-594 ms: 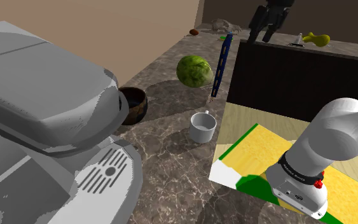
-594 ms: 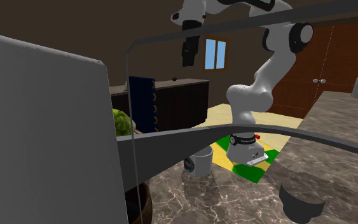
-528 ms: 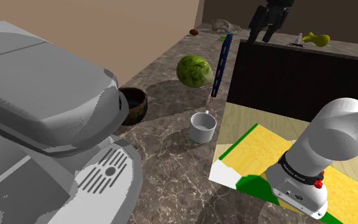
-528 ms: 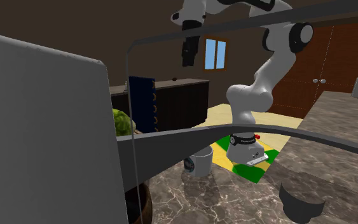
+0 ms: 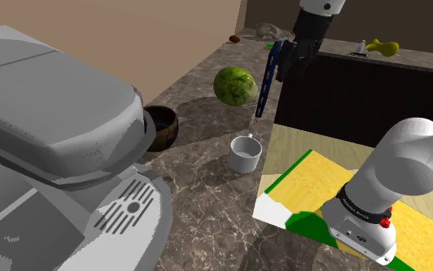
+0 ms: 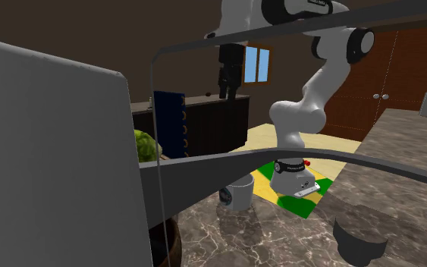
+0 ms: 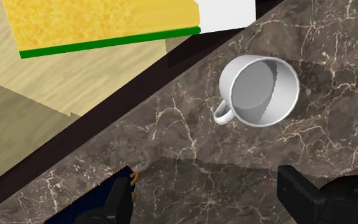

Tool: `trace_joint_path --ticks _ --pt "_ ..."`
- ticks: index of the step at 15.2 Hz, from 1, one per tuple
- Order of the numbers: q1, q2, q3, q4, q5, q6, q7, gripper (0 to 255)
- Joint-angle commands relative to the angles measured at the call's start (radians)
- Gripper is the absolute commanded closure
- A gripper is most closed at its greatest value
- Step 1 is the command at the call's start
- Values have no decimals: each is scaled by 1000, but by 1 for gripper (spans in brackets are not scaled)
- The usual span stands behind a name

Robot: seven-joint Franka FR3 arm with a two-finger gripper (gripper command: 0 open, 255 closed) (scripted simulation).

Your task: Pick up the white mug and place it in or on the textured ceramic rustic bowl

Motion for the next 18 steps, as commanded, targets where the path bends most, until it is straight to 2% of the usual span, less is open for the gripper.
trace_joint_path --ticks 1,9,18 --pt "14 10 36 -46 16 52 25 0" --pt "70 130 187 -149 76 254 133 0" --pt "97 380 374 -174 87 500 280 0"
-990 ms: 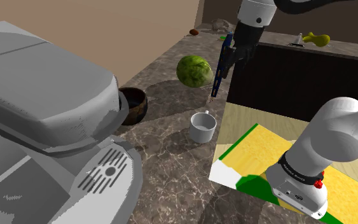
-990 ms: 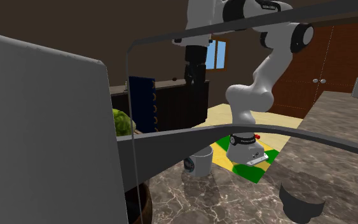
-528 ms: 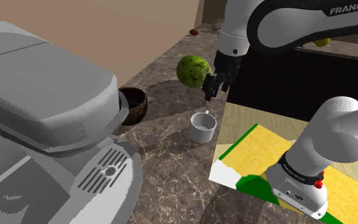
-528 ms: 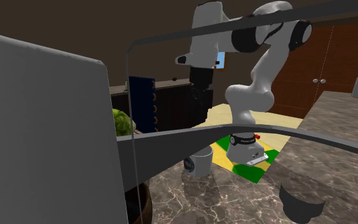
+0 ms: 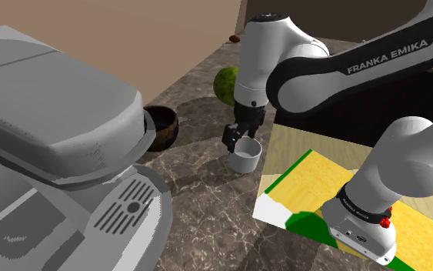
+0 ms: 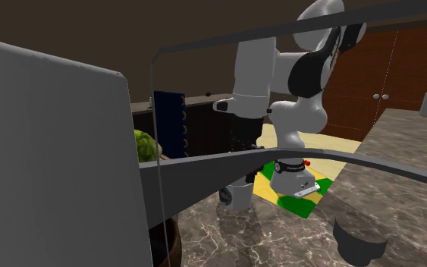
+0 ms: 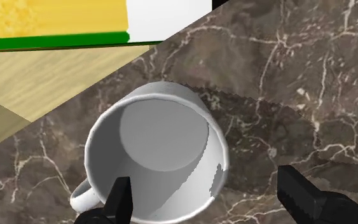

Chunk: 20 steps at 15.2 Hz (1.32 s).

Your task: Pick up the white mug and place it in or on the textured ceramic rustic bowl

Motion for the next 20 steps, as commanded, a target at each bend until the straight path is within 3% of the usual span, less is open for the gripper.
trace_joint_path --ticks 1,9,17,18,20 --pt "-1 70 45 2 -11 62 41 0" --pt "-19 154 72 -45 -35 189 65 0" --pt "-19 154 72 -45 -35 189 65 0" --pt "-19 154 72 -45 -35 189 65 255" --pt "-19 154 72 -45 -35 189 65 255"
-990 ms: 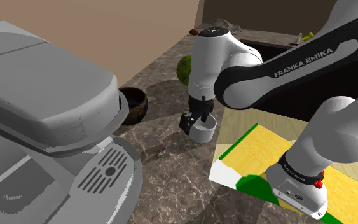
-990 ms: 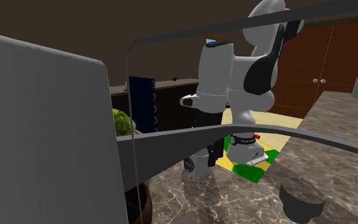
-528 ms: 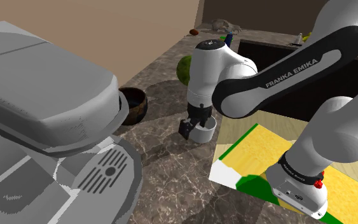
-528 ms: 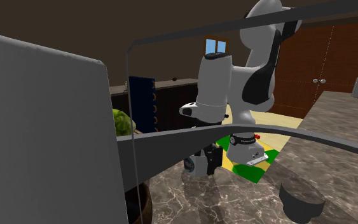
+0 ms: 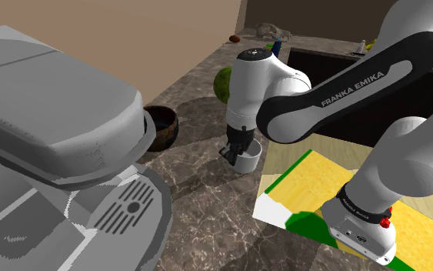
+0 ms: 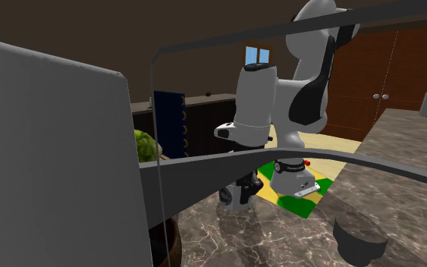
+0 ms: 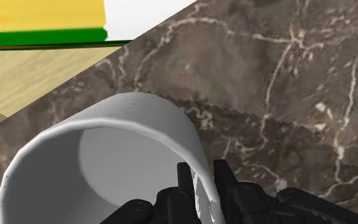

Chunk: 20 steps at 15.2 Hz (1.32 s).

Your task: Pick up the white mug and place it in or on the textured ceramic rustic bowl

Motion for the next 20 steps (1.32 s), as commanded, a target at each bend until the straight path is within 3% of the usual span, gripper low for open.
trace_joint_path --ticks 1,7,20 --pt "0 0 0 0 0 0 0 255" --pt "0 0 0 0 0 0 0 255" --pt "20 -125 -47 91 27 -211 -39 255"
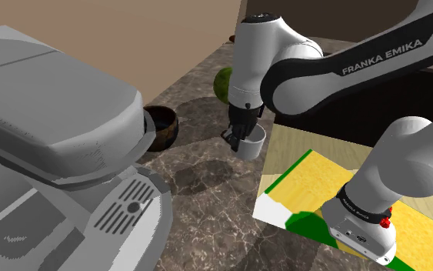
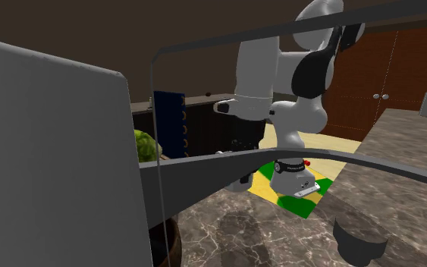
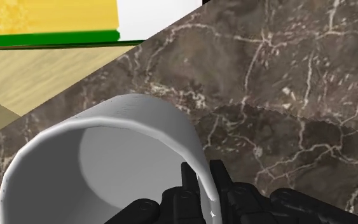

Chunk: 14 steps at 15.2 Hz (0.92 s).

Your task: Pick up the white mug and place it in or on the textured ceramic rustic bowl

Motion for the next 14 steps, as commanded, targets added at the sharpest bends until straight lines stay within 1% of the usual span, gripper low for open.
trace_joint_path --ticks 1,14 --pt "3 -19 -6 15 3 -34 -3 255" --pt "5 -84 -44 144 -1 -226 -20 255"
